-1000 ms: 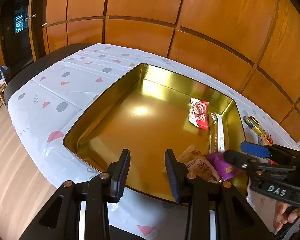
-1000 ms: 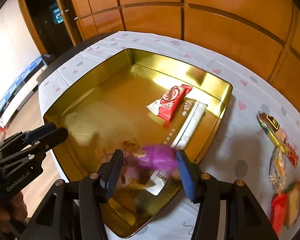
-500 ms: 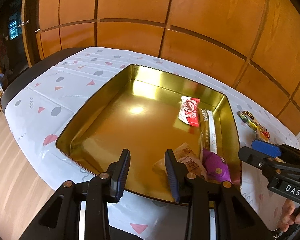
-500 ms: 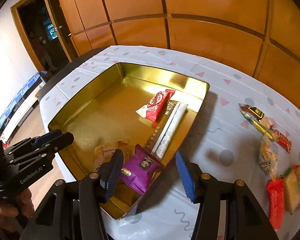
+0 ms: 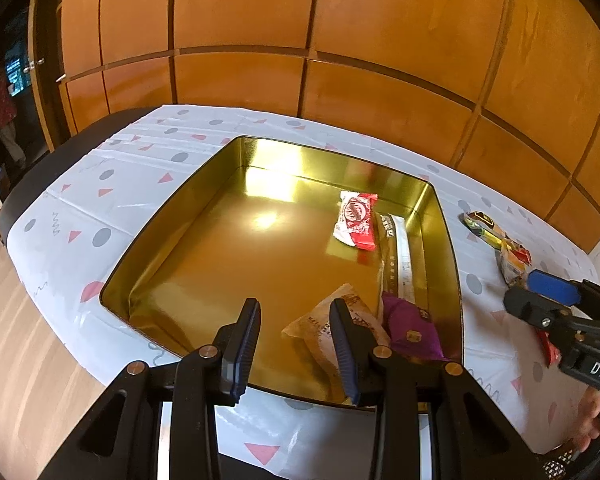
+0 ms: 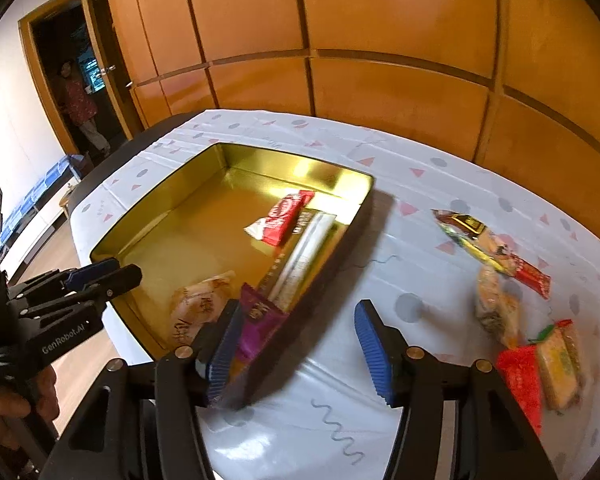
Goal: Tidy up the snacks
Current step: 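Move both grippers to the loose snacks and grasp the clear pastry bag with the left gripper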
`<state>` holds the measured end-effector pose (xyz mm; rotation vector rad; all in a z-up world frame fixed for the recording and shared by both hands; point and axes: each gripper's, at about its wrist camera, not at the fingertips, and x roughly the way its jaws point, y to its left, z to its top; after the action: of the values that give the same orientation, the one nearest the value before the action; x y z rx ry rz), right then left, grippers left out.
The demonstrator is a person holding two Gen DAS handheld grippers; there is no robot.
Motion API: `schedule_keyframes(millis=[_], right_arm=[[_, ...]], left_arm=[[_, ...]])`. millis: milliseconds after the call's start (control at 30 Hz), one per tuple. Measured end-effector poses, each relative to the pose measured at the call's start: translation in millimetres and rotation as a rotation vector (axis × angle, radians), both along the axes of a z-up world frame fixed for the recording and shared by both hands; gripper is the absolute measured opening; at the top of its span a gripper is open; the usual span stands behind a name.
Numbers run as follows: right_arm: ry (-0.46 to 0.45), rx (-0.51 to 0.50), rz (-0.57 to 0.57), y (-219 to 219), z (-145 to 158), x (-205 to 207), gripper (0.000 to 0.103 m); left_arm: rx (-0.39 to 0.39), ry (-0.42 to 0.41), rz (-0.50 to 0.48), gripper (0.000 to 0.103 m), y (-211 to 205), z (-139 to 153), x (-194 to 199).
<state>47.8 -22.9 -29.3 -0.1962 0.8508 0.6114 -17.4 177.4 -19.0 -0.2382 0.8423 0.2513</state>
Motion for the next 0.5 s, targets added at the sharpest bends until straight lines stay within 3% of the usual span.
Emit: schedule_keyframes(millis=[500], right_arm=[[-0.010,-0.096,-0.214,-117.7,2.8,32.7,0.069]], left_arm=[[0.047,-0.004,-0.085,0.036,-27.7,11.0,11.7]])
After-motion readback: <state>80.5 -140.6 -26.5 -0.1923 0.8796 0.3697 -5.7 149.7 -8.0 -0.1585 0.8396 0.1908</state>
